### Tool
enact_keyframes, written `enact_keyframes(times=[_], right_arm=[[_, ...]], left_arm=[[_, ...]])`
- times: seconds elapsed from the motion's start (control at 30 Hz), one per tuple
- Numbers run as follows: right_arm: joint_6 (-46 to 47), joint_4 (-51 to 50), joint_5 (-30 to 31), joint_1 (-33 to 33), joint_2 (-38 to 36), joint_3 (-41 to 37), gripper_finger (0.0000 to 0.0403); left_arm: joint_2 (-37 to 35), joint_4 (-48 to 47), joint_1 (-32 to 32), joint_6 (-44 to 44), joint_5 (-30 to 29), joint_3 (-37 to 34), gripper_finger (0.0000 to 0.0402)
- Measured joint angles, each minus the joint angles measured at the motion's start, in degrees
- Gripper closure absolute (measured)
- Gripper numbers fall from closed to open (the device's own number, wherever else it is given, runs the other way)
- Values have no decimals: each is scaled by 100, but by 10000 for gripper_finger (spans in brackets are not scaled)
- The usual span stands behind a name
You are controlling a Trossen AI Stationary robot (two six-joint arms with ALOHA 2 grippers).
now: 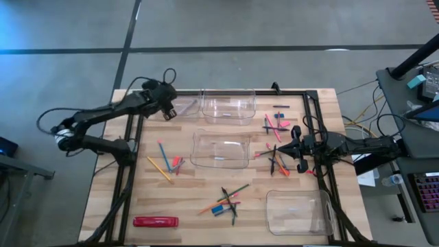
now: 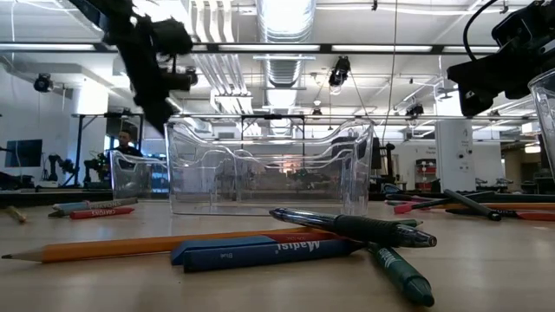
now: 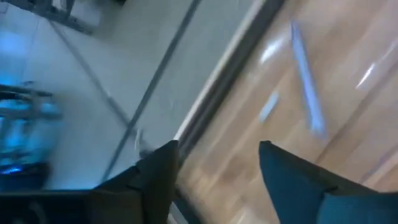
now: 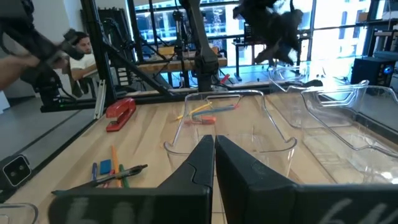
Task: Sort crayons/erasers/pens/pencils in bins
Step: Put the red crayon into the top right transparent bin
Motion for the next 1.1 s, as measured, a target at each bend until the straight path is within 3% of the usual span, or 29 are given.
enact_keyframes(times=[0.07, 0.13, 0.23, 0.3, 0.47, 0.7, 1.1], right_arm=[[0, 0, 0, -1, 0, 0, 394], [0, 0, 0, -1, 0, 0, 394], [0, 0, 0, -1, 0, -1, 394], [0, 0, 0, 0, 0, 0, 394], [0, 0, 0, 1, 0, 0, 394], [0, 0, 0, -1, -1, 0, 394], [0, 0, 0, 0, -2, -1, 394]], left_arm=[[-346, 169, -93, -408, 650, 109, 176], [-808, 629, -193, -852, 1725, 59, 171], [-1504, 2033, -408, -1472, 3432, -391, 170], [-1882, 3060, -655, -1862, 3912, -822, 170], [-2492, 5152, -1330, -2155, 3898, -1868, 169], [-2336, 7129, -1805, -2161, 3887, -2712, 169], [-1669, 7450, -1810, -2156, 3848, -2659, 169]])
